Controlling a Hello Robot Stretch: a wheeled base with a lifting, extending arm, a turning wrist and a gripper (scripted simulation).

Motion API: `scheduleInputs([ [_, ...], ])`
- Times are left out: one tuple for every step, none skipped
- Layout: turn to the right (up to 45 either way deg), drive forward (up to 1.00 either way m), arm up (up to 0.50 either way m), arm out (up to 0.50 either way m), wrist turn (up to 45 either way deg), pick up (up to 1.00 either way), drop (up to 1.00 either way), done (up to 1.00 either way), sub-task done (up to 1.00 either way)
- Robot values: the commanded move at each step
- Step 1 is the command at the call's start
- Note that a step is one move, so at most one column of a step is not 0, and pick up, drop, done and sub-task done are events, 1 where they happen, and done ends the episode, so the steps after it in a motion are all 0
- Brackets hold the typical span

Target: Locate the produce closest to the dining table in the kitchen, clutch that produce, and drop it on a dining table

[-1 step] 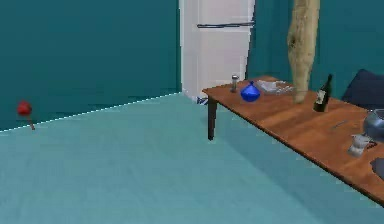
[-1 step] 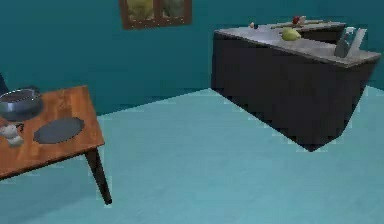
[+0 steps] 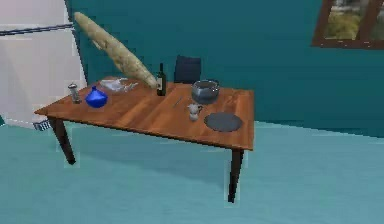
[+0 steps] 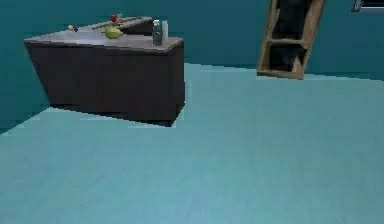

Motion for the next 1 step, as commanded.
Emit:
scheduleInputs([
  [15.0, 0.0, 0.0, 0.0, 0.0, 0.0, 0.0, 0.0, 0.0],
])
